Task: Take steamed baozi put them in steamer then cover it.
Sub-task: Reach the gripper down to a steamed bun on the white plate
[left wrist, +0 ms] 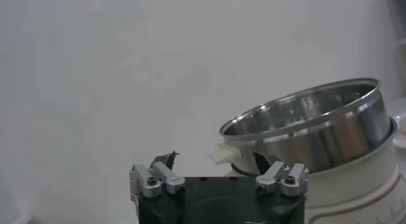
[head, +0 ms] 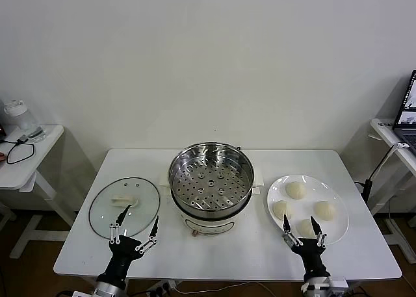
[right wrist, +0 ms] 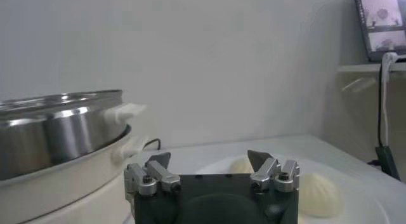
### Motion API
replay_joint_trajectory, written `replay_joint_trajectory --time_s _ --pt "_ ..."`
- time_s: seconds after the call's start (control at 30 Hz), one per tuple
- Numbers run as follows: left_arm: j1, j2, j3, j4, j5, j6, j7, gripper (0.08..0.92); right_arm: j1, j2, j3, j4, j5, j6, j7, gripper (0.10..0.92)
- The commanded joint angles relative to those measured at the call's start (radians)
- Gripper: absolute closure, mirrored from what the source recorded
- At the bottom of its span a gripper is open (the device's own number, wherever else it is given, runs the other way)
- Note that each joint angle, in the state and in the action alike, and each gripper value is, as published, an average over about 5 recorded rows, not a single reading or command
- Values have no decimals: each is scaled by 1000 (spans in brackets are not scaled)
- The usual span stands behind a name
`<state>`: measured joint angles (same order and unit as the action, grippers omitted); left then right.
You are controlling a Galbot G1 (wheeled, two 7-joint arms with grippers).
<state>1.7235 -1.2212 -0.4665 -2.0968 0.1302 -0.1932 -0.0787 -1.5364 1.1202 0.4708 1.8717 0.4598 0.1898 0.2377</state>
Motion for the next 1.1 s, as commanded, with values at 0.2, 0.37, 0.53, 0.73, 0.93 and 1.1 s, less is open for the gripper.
replay_joint_trajectory --time_s 0.2,0.37,0.53,0.73,0.93,1.1 --pt "17 3 -2 -36 6 -11 -1 177 482 -155 -84 -225 168 -151 21 203" --pt "17 6 -7 -46 6 -13 -2 177 729 -247 -224 -432 237 -205 -75 203" --pt "17 8 -6 -50 7 -17 -2 177 930 -354 -403 -629 258 -250 -315 203" --pt "14 7 -4 -54 6 -18 -4 177 1088 -438 -609 -770 178 -241 -656 203" --pt "16 8 -7 -60 5 -12 -8 177 1280 -455 -806 -906 10 -199 -994 203" --pt "20 3 -13 -62 5 -12 -9 177 1421 -422 -916 -1033 -170 -134 -1291 203"
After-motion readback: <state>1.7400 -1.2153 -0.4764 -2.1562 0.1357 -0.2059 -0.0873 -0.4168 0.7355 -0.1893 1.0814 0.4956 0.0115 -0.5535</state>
